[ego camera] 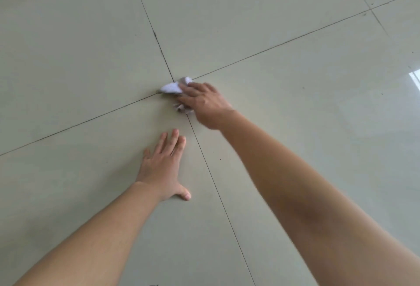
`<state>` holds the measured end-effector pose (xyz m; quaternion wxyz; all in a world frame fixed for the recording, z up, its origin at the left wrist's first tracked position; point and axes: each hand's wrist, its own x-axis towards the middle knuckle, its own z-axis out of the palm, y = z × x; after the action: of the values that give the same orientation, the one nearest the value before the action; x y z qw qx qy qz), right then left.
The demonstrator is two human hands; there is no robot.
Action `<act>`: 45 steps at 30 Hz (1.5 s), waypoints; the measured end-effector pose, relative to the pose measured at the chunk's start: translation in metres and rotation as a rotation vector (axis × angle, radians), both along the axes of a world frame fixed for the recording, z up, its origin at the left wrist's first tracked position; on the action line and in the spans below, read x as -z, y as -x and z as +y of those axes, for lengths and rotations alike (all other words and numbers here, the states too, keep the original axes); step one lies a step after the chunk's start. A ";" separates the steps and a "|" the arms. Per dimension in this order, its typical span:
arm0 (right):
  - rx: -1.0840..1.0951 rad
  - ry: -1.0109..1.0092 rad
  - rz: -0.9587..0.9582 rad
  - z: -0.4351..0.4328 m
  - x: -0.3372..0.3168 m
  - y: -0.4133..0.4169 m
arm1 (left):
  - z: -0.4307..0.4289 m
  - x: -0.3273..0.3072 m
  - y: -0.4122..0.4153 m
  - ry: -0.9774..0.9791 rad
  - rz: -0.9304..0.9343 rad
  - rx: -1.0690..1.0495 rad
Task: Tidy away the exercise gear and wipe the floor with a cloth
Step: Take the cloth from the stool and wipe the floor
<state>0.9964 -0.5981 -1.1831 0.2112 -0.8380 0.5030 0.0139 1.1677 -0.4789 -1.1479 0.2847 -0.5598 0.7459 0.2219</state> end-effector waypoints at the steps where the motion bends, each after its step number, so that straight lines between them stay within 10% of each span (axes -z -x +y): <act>1: 0.050 0.025 0.010 -0.008 0.002 0.018 | 0.000 0.000 -0.001 0.001 -0.003 0.005; 8: 0.708 -0.028 0.206 -0.015 0.010 0.128 | 0.000 -0.001 0.001 -0.009 -0.013 -0.008; 17: 0.129 0.026 0.115 0.114 0.007 0.088 | -0.002 -0.001 0.003 0.037 -0.023 -0.002; 25: 0.858 -0.033 0.136 0.159 0.006 0.266 | 0.001 0.000 0.009 0.028 0.072 -0.150; 30: 0.969 -0.007 0.065 0.183 0.018 0.249 | -0.005 0.000 0.073 0.253 0.102 -0.225; 45: 1.006 0.036 -0.045 0.088 0.024 0.259 | -0.047 0.029 0.198 -0.013 0.088 -0.157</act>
<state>0.7375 -0.5106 -1.2067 0.1883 -0.4953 0.8400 -0.1164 0.9693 -0.5264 -1.1772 0.2371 -0.6043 0.7100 0.2728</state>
